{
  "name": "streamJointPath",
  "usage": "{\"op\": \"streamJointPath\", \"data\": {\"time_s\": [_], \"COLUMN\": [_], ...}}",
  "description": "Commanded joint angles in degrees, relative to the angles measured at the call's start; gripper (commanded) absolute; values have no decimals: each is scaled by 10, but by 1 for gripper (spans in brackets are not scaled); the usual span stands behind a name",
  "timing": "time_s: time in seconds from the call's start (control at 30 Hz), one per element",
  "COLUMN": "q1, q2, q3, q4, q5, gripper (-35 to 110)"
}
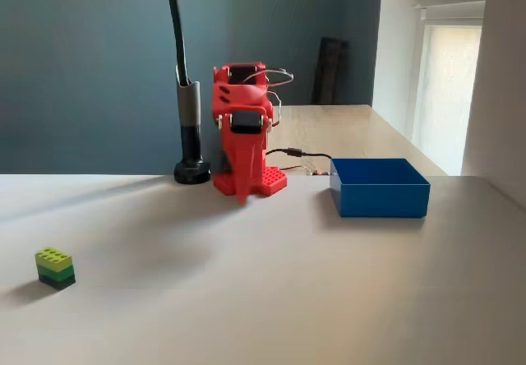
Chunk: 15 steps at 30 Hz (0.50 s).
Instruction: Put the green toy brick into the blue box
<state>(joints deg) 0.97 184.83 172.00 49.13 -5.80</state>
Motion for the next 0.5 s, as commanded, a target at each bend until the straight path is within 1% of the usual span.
{"op": "streamJointPath", "data": {"time_s": [0.0, 0.1, 0.23, 0.47], "q1": [14, 31, 63, 131], "q2": [-27, -101, -220, -422], "q3": [-75, -126, -205, -339], "q4": [-7, -7, -7, -7], "q5": [-16, -13, 5, 34], "gripper": [0, 0, 10, 13]}}
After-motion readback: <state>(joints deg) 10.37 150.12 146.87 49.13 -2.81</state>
